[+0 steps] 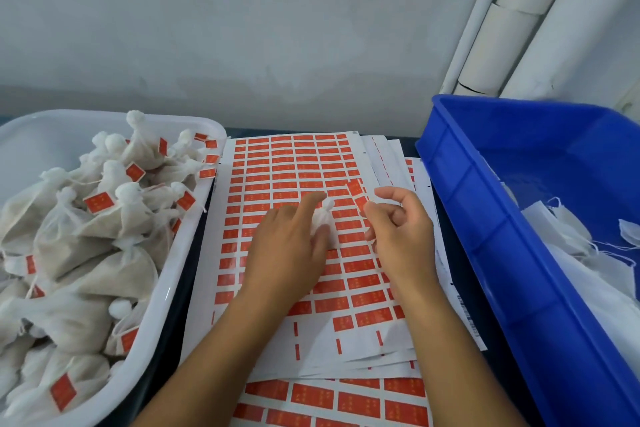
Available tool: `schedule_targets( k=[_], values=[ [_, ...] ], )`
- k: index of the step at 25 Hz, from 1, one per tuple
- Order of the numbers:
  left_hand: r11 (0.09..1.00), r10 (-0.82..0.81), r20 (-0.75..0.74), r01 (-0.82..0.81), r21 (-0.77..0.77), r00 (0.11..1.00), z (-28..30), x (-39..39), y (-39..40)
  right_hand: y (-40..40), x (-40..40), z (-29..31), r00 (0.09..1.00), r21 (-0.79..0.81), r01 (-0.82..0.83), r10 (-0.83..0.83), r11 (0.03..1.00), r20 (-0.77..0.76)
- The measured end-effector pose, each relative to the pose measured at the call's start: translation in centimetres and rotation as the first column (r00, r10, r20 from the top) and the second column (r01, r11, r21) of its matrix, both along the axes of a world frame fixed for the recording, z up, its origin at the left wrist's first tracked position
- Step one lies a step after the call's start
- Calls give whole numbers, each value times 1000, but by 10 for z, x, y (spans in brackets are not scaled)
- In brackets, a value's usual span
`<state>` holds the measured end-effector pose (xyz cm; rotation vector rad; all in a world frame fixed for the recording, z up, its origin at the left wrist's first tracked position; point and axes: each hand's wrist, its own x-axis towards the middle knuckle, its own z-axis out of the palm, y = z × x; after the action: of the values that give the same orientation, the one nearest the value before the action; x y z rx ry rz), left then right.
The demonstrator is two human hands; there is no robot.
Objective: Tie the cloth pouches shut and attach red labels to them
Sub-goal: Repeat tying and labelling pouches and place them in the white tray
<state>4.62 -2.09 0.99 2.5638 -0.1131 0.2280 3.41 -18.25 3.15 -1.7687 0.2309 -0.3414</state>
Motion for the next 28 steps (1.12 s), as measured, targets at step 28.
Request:
schedule_targets(
  k=[28],
  values=[
    [838,-185,46,182,-514,982,8,-34,21,5,-2,-13,1000,53,-11,9,999,29]
  ],
)
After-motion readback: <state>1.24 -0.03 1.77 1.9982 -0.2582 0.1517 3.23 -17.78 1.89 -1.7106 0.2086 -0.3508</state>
